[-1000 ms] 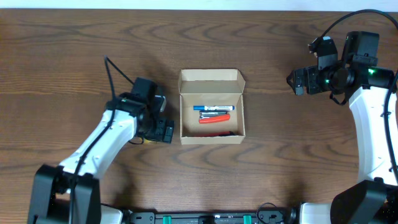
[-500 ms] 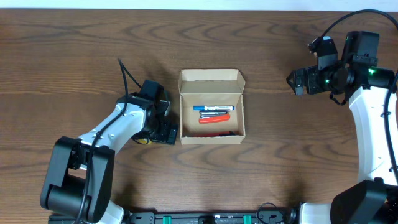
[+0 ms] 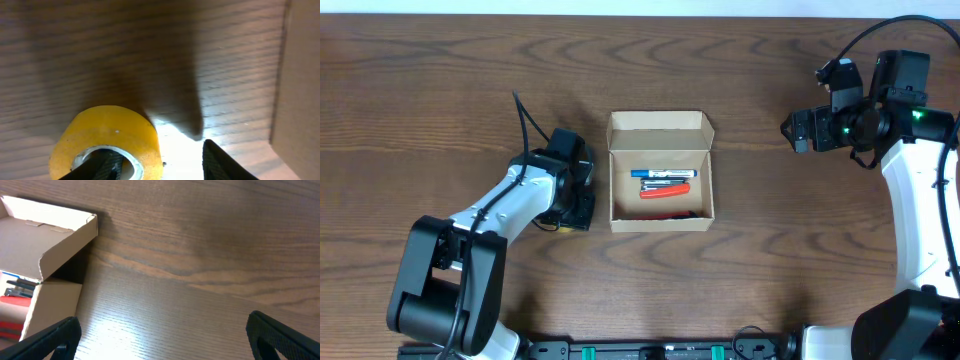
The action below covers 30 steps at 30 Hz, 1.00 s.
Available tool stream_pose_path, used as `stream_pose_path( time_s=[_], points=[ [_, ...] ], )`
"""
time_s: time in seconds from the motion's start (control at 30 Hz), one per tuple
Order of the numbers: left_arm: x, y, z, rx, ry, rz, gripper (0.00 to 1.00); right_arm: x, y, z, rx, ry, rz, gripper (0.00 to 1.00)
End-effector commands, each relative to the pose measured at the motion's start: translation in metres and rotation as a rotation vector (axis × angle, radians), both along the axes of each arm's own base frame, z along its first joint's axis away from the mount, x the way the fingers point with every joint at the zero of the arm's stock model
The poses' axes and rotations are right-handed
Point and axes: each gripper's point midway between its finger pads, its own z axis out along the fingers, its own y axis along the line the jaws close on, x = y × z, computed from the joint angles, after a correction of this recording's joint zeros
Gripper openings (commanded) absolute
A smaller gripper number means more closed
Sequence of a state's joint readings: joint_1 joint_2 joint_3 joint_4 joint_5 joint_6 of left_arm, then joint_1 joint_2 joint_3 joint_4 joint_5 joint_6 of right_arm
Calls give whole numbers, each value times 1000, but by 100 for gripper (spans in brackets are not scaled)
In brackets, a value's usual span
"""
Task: Pack container
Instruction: 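Grasp yellow tape roll with left gripper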
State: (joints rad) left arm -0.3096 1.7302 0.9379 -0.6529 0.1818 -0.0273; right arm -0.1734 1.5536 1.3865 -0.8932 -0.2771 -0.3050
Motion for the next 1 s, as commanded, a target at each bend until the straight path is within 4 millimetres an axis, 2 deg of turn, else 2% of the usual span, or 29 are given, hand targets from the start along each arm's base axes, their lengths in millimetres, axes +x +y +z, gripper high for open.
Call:
stream_pose_path(
  time_s=[0.0,0.2,0.33,0.37,0.47,0.53,0.6,0.83,0.9,0.97],
  points=[
    [1,19,-7,107,-8,6,52,2,1,1,18,1,-8,99],
    [7,36,-7,206,-40,9,52,2,1,1,21,2,-14,99],
    [7,37,-7,212,-42,9,52,2,1,1,21,1,-14,99],
    [7,37,-7,212,-42,10,50,2,1,1,21,2,-14,99],
    [7,37,-7,212,-42,9,34,2,1,1,21,2,-14,99],
    [7,37,-7,212,-43,10,17,2,1,1,21,2,-14,99],
    [7,37,-7,212,-43,10,6,2,1,1,21,2,-14,99],
    [2,38,-4,218,-23,36,6,2,1,1,21,2,-14,99],
    [2,38,3,220,-13,45,6,2,1,1,21,2,-14,99],
    [6,37,19,216,-20,58,6,2,1,1,20,2,-14,99]
  ],
)
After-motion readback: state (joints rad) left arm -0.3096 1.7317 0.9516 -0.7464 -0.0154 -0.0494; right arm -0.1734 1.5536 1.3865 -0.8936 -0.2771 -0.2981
